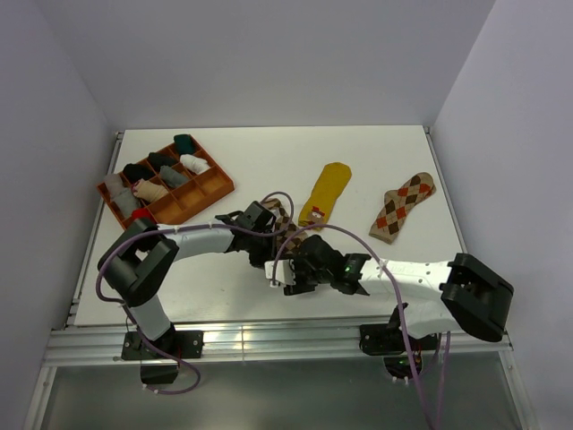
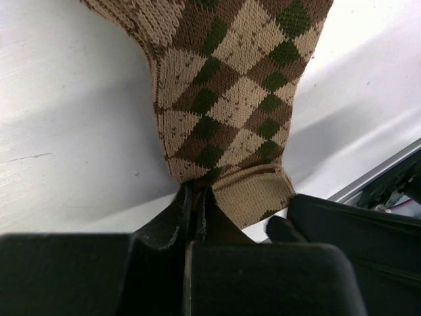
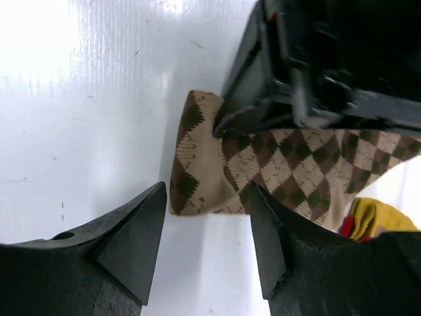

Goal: Roll the socks
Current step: Roll the sock at the center of the board.

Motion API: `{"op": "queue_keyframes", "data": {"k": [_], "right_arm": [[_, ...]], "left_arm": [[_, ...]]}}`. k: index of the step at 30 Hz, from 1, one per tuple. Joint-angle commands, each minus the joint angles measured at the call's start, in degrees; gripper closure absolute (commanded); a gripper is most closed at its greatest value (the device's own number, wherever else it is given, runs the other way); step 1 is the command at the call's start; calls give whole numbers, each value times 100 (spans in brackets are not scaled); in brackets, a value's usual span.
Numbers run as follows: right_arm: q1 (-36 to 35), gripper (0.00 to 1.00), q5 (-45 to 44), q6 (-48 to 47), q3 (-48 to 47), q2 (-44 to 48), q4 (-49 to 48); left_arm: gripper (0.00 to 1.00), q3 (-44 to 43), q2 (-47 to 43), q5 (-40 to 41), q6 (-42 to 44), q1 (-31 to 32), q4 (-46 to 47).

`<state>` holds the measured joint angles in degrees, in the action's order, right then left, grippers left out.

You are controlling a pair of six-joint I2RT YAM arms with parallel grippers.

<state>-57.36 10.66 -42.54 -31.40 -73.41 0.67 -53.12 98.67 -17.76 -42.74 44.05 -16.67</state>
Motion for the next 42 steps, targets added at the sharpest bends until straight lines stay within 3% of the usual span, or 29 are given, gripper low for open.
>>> {"op": "queue_keyframes", "data": {"k": [1, 7, 10, 15, 18, 23, 27, 32, 42], "right_arm": [[-152, 40, -222, -157, -235, -261, -111], [-310, 42, -292, -149, -516, -577, 311], [-346, 48, -441, -79, -639, -780, 338], [-311, 77, -486, 97, -903, -1062, 697], [-171, 82, -222, 237, -1026, -1053, 1093], [356, 82, 594, 238, -1280, -1018, 1873], [1059, 82, 1770, 89, -1807, -1403, 2797], [1806, 82, 2625, -113, -2546, -2001, 3956], [2537, 82, 3899, -824, -3767, -3678, 5750]], "left_arm": [[100, -49, 187, 27, 64, 7, -267], [100, -102, 223, -8, 108, -11, -276], [100, -119, 196, -34, 99, -11, -258], [99, -93, 117, -131, 47, -55, -206], [95, 29, 12, -280, -128, -116, -13], [80, 381, -252, -447, -603, -213, 558], [75, 584, -419, -474, -1060, -283, 1112], [73, 680, -586, -334, -1350, -310, 1411], [72, 821, -832, 350, -1220, -283, 1623]]}}
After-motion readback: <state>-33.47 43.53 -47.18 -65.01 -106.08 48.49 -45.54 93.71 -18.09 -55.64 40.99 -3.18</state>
